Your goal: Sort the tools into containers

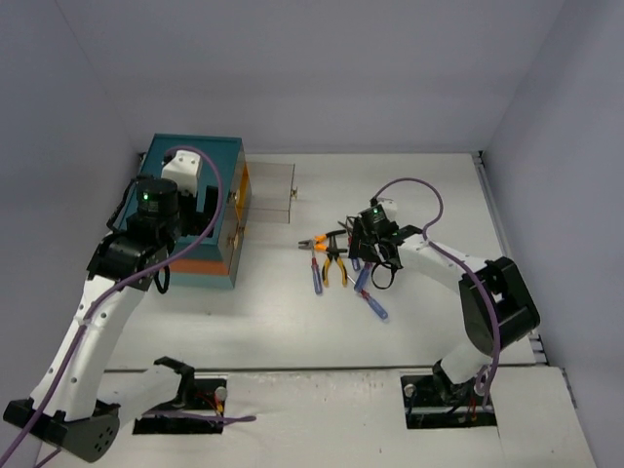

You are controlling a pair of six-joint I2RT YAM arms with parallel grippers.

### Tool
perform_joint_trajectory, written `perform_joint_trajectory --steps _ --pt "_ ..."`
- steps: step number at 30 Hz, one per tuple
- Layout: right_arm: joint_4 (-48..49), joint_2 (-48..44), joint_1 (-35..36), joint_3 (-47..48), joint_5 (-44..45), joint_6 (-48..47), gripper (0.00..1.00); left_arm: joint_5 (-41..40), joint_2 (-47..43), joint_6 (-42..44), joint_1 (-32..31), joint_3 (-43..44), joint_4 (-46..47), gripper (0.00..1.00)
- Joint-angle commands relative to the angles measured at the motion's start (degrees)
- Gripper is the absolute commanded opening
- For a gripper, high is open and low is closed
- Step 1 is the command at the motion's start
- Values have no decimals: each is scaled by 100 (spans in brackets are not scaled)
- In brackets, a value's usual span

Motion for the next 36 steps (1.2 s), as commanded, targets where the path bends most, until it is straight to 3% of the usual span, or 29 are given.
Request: perform_joint_trajectory --steps 1,10,15,18,22,27,32,36 --pt "-358 -286 346 -308 424 760 60 25 -99 -74 -51 95 68 89" --pt "-356 -273 496 -661 588 1131 48 42 -89 -77 -105 26 56 89" --pt "-359 -287 478 -755 623 1179 14 16 -49 -36 -130 41 64 89" --pt "-384 -579 450 -775 712 1186 0 -62 -38 16 -138 63 64 89" --pt "-732 -1286 434 -633 1055 997 0 -102 10 41 -130 105 77 89" --pt "-909 -1750 434 112 1417 65 0 -93 74 41 -147 138 99 89" --pt "-759 -840 475 2107 305 -2103 0 -109 134 180 -156 175 106 89" --pt "-590 -157 496 3199 -482 -3290 0 -208 129 287 -156 193 100 89"
